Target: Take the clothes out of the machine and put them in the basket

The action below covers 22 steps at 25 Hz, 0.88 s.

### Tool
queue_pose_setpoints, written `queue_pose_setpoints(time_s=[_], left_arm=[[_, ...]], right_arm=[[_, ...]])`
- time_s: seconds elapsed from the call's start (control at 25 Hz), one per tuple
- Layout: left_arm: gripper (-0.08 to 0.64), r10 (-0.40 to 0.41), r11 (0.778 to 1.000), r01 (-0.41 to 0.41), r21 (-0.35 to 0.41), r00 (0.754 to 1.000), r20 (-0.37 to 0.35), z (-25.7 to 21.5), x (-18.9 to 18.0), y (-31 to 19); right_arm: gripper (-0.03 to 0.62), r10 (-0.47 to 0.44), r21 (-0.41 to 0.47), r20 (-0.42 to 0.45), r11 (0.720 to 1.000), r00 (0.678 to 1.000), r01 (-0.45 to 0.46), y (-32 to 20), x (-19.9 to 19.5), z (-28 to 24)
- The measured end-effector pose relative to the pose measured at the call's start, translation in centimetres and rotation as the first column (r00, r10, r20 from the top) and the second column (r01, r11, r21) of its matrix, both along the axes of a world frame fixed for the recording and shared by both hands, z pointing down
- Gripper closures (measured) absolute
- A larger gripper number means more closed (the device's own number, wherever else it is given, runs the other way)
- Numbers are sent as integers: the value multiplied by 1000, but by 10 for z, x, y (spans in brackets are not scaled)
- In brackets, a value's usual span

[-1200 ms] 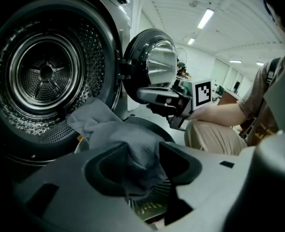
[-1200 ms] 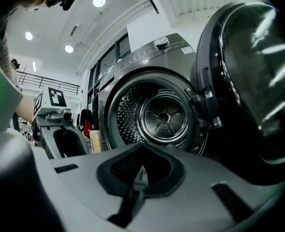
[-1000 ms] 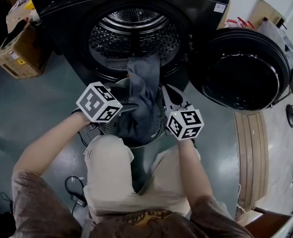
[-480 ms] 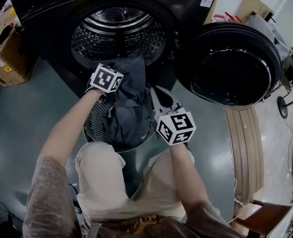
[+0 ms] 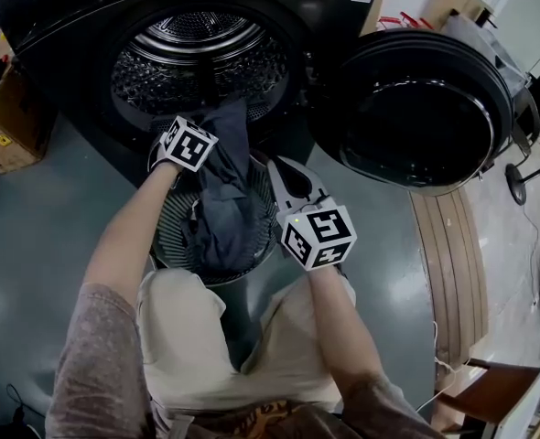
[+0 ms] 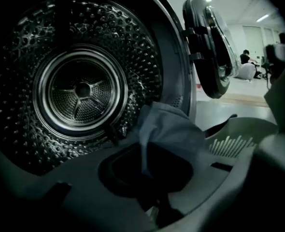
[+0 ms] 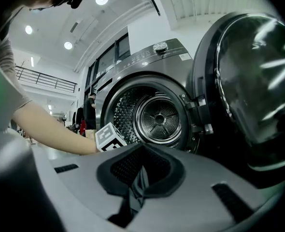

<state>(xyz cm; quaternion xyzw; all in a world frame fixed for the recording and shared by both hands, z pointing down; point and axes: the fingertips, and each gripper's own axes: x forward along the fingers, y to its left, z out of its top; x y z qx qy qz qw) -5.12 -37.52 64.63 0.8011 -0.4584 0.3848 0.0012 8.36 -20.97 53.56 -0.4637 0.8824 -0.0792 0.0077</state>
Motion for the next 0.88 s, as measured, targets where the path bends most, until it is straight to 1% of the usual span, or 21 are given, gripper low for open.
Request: queue_pose_setpoints(time_s=[0.04, 0.12, 0.24, 0.32, 0.48, 0.64, 0.76, 0.88], left_arm=[[505, 10, 1000, -10, -7, 1000, 0, 2, 1, 5], [511, 26, 999, -27, -34, 999, -27, 5, 3, 16], [513, 51, 995, -59, -78, 993, -102, -5, 8, 39], [517, 88, 990, -103, -93, 985, -147, -20, 14, 61], [519, 164, 972, -194, -134, 964, -207, -50, 22, 113], [519, 230, 944, -274, -183, 946, -229, -69, 27, 163], [518, 225, 933, -287, -218, 936, -272, -77, 24, 189], [518, 194, 932, -274, -236, 929, -314, -82, 18, 203]], right_arm=[[597, -3, 0, 0, 1000, 1000, 3, 0, -1, 0], [597, -9, 3, -2, 1000, 1000, 9, 1, -3, 0], [597, -10, 2, -1, 1000, 1000, 10, 0, -1, 1], [597, -6, -2, 3, 1000, 1000, 6, -1, 1, 2], [597, -3, -11, 15, 1000, 1000, 3, -2, 4, 4], [597, -15, -14, 5, 1000, 1000, 15, -2, 0, 8], [597, -29, -16, -2, 999, 1000, 29, -2, -4, 12], [597, -33, -17, 5, 999, 999, 33, -5, -5, 12]])
